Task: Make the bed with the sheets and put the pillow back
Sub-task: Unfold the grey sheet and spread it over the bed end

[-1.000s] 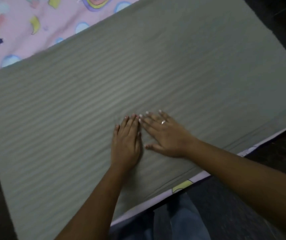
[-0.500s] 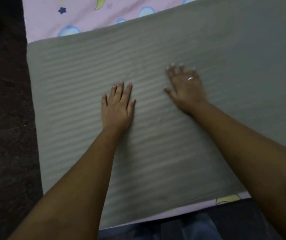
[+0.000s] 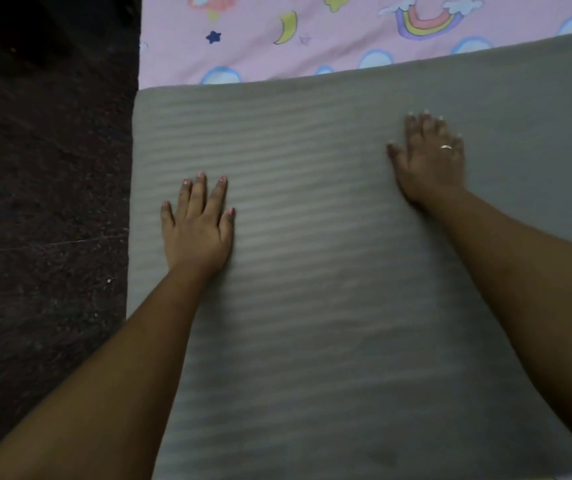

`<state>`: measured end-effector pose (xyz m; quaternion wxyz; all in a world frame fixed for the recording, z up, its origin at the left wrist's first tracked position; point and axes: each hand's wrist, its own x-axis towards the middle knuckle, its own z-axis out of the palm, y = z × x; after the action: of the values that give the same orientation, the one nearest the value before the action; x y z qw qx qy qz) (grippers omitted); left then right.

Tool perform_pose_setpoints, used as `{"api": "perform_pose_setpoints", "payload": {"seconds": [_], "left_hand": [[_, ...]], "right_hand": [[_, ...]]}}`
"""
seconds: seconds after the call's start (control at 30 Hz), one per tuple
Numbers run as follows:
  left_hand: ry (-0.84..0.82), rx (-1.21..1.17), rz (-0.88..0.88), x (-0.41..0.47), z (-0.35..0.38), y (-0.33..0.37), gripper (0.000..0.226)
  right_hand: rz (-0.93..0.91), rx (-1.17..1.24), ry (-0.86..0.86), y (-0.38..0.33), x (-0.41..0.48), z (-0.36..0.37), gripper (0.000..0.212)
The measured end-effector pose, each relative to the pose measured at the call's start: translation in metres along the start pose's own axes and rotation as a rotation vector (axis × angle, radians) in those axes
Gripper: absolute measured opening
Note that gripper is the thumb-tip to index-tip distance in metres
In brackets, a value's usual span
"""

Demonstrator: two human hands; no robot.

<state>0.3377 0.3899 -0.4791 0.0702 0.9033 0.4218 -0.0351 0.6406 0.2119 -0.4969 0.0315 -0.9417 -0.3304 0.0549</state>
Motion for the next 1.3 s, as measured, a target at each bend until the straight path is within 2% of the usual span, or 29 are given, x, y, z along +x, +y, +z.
{"api": "perform_pose_setpoints", "payload": {"seconds": [0.03,0.1,0.23,0.37,0.53,0.7,0.73,0.77,0.83,0.9,0.97,1.0,1.07,1.2,1.3], "left_hand": [[0.005,0.004,-0.007,0.0,0.001,-0.001,0.052],[0.013,0.001,-0.02,0.0,0.001,-0.002,0.052],[0.03,-0.063,-0.073,-0.006,-0.004,-0.015,0.051],[0.069,-0.183,-0.079,-0.041,-0.005,-0.041,0.049],[0.041,-0.247,-0.014,-0.11,-0.002,-0.054,0.053],[-0.013,-0.259,0.019,-0.171,-0.004,-0.054,0.052],[-0.025,-0.252,0.02,-0.179,-0.003,-0.053,0.051],[-0.036,-0.239,0.02,-0.186,-0.002,-0.052,0.051],[-0.048,-0.221,0.022,-0.195,-0.001,-0.049,0.05],[-0.057,-0.22,0.023,-0.2,-0.002,-0.046,0.05],[-0.07,-0.24,0.026,-0.202,-0.004,-0.043,0.05],[-0.078,-0.258,0.032,-0.203,-0.006,-0.041,0.05],[-0.101,-0.302,0.05,-0.204,-0.01,-0.036,0.051],[-0.157,-0.384,0.128,-0.205,-0.019,-0.02,0.053],[-0.159,-0.438,0.169,-0.202,-0.025,-0.008,0.05]], "right_hand": [[0.033,0.008,-0.011,-0.005,0.005,0.001,0.065],[-0.043,0.007,-0.015,-0.032,0.003,0.005,0.064],[-0.391,0.025,-0.08,-0.117,-0.043,0.014,0.07],[-0.736,0.066,-0.143,-0.175,-0.129,0.022,0.072],[-1.063,0.12,-0.23,-0.192,-0.24,0.026,0.071],[-1.343,0.247,-0.387,-0.171,-0.255,-0.001,0.06],[-1.331,0.262,-0.372,-0.16,-0.243,-0.005,0.058],[-1.243,0.274,-0.34,-0.147,-0.225,-0.006,0.058],[-0.896,0.248,-0.257,-0.109,-0.181,-0.007,0.063],[-0.597,0.119,-0.172,-0.065,-0.146,-0.008,0.066],[-0.44,-0.011,-0.178,-0.046,-0.145,-0.005,0.069],[-0.436,-0.032,-0.186,-0.05,-0.158,-0.001,0.071],[-0.566,-0.009,-0.213,-0.074,-0.205,0.007,0.071],[-1.001,0.093,-0.255,-0.12,-0.32,0.008,0.062],[-1.34,0.213,-0.342,-0.132,-0.365,0.001,0.052]]}}
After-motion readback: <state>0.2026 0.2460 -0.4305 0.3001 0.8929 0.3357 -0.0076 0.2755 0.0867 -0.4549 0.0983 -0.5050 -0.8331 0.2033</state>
